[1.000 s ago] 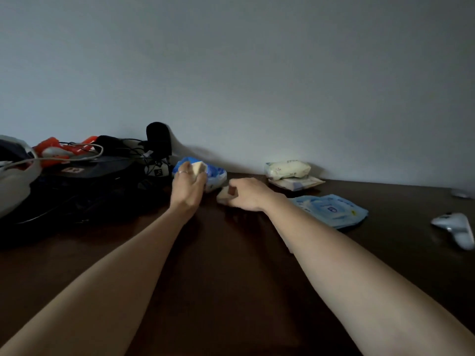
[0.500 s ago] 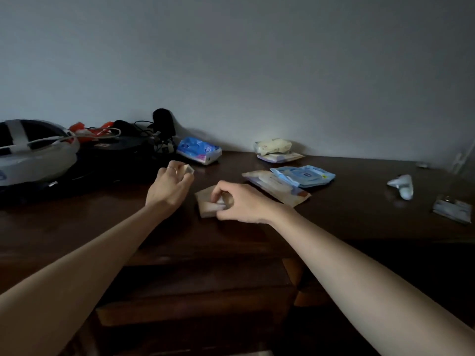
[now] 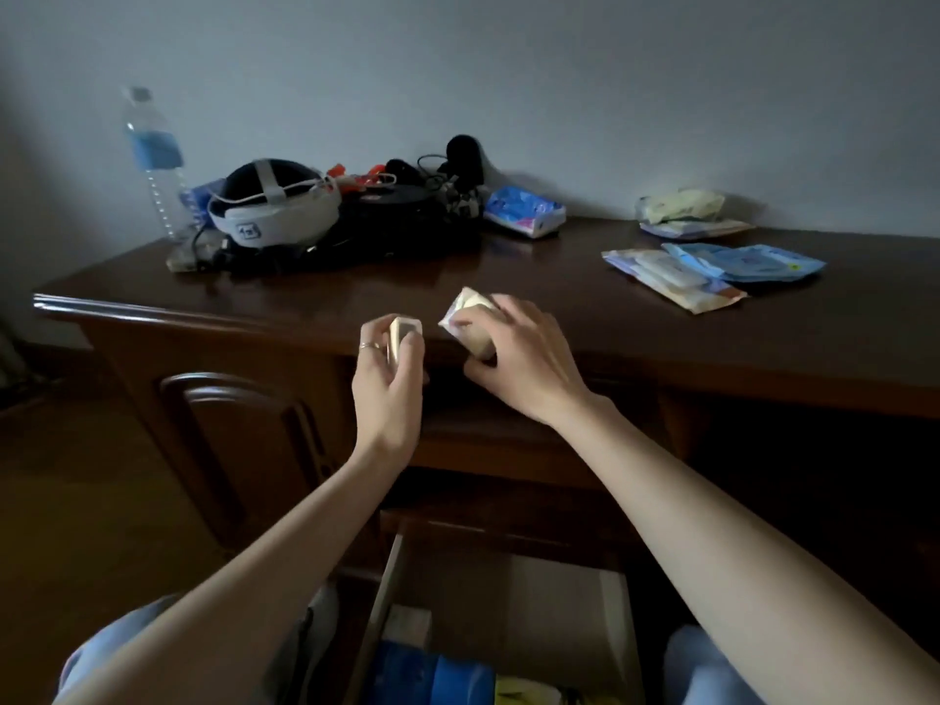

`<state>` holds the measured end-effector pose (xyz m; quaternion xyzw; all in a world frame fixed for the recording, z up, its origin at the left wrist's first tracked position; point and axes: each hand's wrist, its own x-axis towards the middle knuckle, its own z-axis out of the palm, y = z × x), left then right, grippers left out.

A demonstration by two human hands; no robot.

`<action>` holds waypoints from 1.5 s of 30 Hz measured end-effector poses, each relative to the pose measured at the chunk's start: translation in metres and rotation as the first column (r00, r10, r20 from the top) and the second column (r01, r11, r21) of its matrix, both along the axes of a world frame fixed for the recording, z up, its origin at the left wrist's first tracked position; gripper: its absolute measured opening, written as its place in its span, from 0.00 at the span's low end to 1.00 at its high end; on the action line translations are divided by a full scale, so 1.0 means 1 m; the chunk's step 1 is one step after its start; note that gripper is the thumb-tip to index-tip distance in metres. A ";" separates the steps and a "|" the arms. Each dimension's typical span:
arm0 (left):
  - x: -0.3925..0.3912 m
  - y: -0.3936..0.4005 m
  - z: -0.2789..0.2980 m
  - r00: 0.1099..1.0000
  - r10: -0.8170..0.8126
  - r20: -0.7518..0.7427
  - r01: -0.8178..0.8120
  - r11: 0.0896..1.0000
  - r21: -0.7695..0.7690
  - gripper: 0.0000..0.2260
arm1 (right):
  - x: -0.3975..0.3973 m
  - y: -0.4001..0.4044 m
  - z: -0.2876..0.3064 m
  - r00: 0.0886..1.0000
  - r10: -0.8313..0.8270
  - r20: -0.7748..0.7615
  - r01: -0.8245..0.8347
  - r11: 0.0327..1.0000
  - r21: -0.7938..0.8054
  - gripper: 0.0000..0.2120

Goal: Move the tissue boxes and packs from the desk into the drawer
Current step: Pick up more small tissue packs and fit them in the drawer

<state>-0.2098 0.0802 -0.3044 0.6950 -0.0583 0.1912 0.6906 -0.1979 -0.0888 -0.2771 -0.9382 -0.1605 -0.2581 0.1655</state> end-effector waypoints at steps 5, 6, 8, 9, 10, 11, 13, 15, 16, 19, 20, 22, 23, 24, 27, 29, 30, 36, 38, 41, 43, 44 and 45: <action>-0.016 0.025 -0.053 0.967 -0.155 -0.201 0.126 0.980 -0.151 0.13 | -0.026 0.024 -0.018 0.979 -0.013 0.205 -0.013 0.992 0.125 0.26; -0.016 0.028 -0.062 0.950 -0.212 -0.230 0.164 0.964 -0.211 0.15 | -0.033 0.028 -0.026 0.973 0.007 0.230 -0.050 0.982 0.180 0.27; -0.020 0.031 -0.078 0.896 -0.335 -0.291 0.225 0.908 -0.352 0.16 | -0.051 0.036 -0.050 0.982 0.073 0.175 -0.134 0.921 0.367 0.28; -0.024 0.033 -0.087 0.855 -0.401 -0.329 0.244 0.871 -0.427 0.18 | -0.060 0.039 -0.065 0.989 0.097 0.111 -0.139 0.868 0.477 0.28; -0.029 0.034 -0.096 0.804 -0.467 -0.368 0.254 0.830 -0.497 0.21 | -0.069 0.042 -0.080 0.993 0.111 0.038 -0.112 0.806 0.581 0.26; -0.035 0.034 -0.105 0.752 -0.524 -0.400 0.255 0.791 -0.556 0.24 | -0.078 0.044 -0.096 0.993 0.115 -0.033 -0.065 0.746 0.662 0.25; -0.045 0.031 -0.124 0.660 -0.597 -0.456 0.234 0.741 -0.630 0.30 | -0.092 0.043 -0.128 0.983 0.108 -0.148 0.037 0.673 0.739 0.22; -0.053 0.023 -0.139 0.576 -0.654 -0.490 0.223 0.703 -0.676 0.29 | -0.101 0.041 -0.154 0.971 0.090 -0.223 0.104 0.679 0.727 0.21; -0.058 0.019 -0.145 0.543 -0.684 -0.487 0.247 0.684 -0.686 0.27 | -0.105 0.042 -0.163 0.970 0.070 -0.235 0.122 0.695 0.708 0.21; -0.064 0.013 -0.155 0.494 -0.727 -0.477 0.315 0.661 -0.681 0.24 | -0.107 0.049 -0.178 0.970 0.057 -0.235 0.117 0.741 0.661 0.23; -0.065 0.014 -0.158 0.497 -0.732 -0.465 0.333 0.656 -0.677 0.23 | -0.109 0.053 -0.181 0.962 0.087 -0.260 0.105 0.758 0.644 0.24; -0.067 0.018 -0.164 0.512 -0.741 -0.434 0.372 0.647 -0.666 0.21 | -0.113 0.057 -0.183 0.935 0.145 -0.323 0.070 0.818 0.571 0.28; -0.068 0.020 -0.168 0.518 -0.747 -0.416 0.381 0.637 -0.670 0.22 | -0.115 0.056 -0.185 0.927 0.158 -0.339 0.047 0.850 0.525 0.29; -0.068 0.022 -0.171 0.516 -0.754 -0.406 0.382 0.627 -0.678 0.23 | -0.117 0.054 -0.186 0.925 0.165 -0.343 0.027 0.870 0.493 0.29; -0.064 0.024 -0.177 0.485 -0.787 -0.381 0.406 0.588 -0.699 0.22 | -0.119 0.044 -0.184 0.907 0.177 -0.382 0.042 0.864 0.501 0.24; -0.060 0.024 -0.177 0.443 -0.817 -0.369 0.427 0.554 -0.715 0.22 | -0.120 0.037 -0.183 0.890 0.195 -0.412 0.078 0.825 0.559 0.20; -0.059 0.024 -0.177 0.423 -0.830 -0.365 0.423 0.536 -0.731 0.22 | -0.121 0.034 -0.183 0.876 0.219 -0.429 0.091 0.800 0.593 0.19; -0.060 0.021 -0.179 0.387 -0.849 -0.359 0.406 0.507 -0.760 0.22 | -0.127 0.031 -0.198 0.841 0.214 -0.496 0.171 0.765 0.620 0.20; -0.060 0.018 -0.177 0.381 -0.850 -0.365 0.385 0.505 -0.773 0.27 | -0.127 0.030 -0.200 0.869 0.150 -0.472 0.168 0.808 0.565 0.21; -0.059 0.014 -0.179 0.436 -0.790 -0.431 0.326 0.585 -0.743 0.27 | -0.124 0.020 -0.201 0.882 0.108 -0.458 0.158 0.850 0.503 0.19; -0.060 0.012 -0.179 0.454 -0.765 -0.457 0.317 0.618 -0.720 0.27 | -0.122 0.014 -0.200 0.864 0.136 -0.485 0.153 0.846 0.510 0.19; -0.061 0.012 -0.180 0.450 -0.762 -0.466 0.317 0.624 -0.714 0.27 | -0.121 0.012 -0.200 0.853 0.160 -0.496 0.144 0.843 0.519 0.20; -0.063 0.012 -0.180 0.443 -0.758 -0.480 0.317 0.632 -0.707 0.27 | -0.121 0.010 -0.198 0.847 0.177 -0.502 0.127 0.848 0.514 0.22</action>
